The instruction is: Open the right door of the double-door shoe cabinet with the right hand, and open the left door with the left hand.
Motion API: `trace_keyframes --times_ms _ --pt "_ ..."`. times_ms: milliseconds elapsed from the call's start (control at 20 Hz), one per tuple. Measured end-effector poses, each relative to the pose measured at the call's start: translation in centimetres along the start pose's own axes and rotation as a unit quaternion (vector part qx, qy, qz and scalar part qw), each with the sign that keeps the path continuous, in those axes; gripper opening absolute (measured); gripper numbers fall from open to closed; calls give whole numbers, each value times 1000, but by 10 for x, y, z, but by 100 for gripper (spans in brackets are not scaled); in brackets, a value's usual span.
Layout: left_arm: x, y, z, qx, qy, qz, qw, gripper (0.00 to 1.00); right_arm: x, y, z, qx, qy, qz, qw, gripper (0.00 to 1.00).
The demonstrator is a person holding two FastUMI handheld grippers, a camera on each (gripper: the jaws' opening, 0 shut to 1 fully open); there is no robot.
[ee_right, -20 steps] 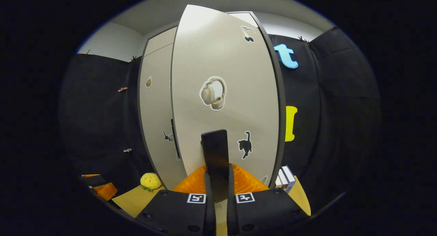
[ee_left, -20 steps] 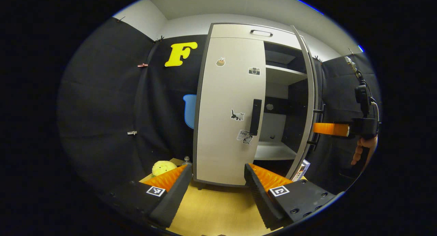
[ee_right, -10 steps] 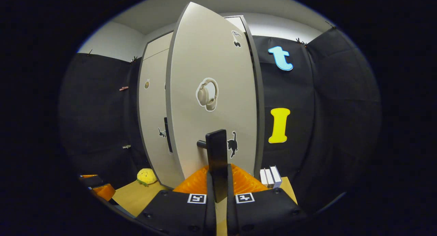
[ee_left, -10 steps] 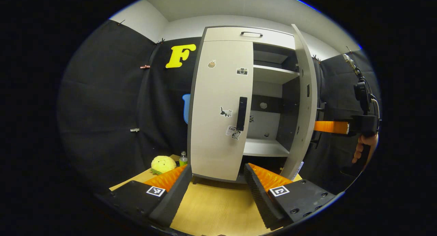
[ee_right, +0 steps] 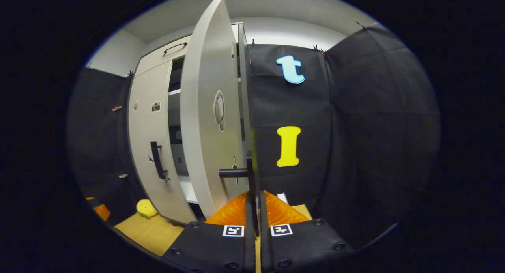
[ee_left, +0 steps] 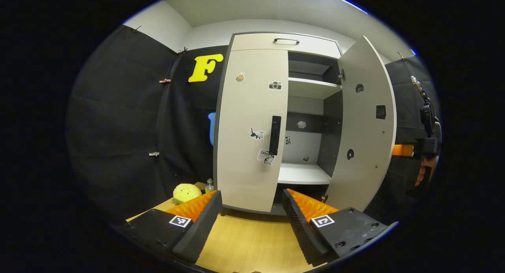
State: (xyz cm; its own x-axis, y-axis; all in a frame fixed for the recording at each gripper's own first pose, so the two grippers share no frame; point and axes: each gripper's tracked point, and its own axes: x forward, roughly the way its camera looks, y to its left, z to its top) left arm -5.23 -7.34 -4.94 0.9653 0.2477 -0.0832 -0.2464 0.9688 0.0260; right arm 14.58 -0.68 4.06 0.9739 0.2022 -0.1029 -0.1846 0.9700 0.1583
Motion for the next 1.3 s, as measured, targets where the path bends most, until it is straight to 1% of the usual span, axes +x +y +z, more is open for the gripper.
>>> trace_keyframes --times_ms 50,100,200,300,350,450,550,700,800,900,950,1050,1200,1300 --pt "2 -4 -2 3 3 -4 1000 92 -2 2 -2 -6 -3 -1 1000 13" --pt "3 -9 -3 6 6 -8 1000 95 -3 -2 4 -19 -11 -3 1000 12" --pt "5 -16 -3 4 6 -19 1000 95 -5 -10 4 -39 -13 -7 999 11" --pt "9 -24 -6 2 11 -36 999 95 -11 -9 2 -28 -7 -6 1000 11" --pt "12 -27 -6 5 14 -44 999 95 -16 -10 2 -27 -8 -13 1000 11" --pt "19 -29 -5 8 17 -59 998 95 -27 -12 0 -33 -6 -21 999 11" --pt "25 -30 -3 9 16 -74 997 95 -40 -13 -1 -43 -6 -32 999 13" --pt "38 -21 1 8 15 -88 996 95 -65 -3 -2 -57 -7 -38 998 11" --pt "46 -11 3 7 16 -94 995 95 -82 17 -5 -45 -6 -31 998 11" --pt "56 -1 2 4 17 -98 995 95 -92 55 -14 -24 6 -3 1000 10" --pt "62 2 1 2 19 -102 995 95 -92 68 -17 -33 2 -1 999 10" --pt "73 9 -5 3 30 -113 993 95 -88 93 -20 -47 -5 0 999 10" --pt "80 20 -3 13 27 -134 990 95 -70 135 -32 -39 -3 9 999 10" --pt "85 30 -5 13 28 -146 989 95 -55 152 -43 -42 2 4 999 10"
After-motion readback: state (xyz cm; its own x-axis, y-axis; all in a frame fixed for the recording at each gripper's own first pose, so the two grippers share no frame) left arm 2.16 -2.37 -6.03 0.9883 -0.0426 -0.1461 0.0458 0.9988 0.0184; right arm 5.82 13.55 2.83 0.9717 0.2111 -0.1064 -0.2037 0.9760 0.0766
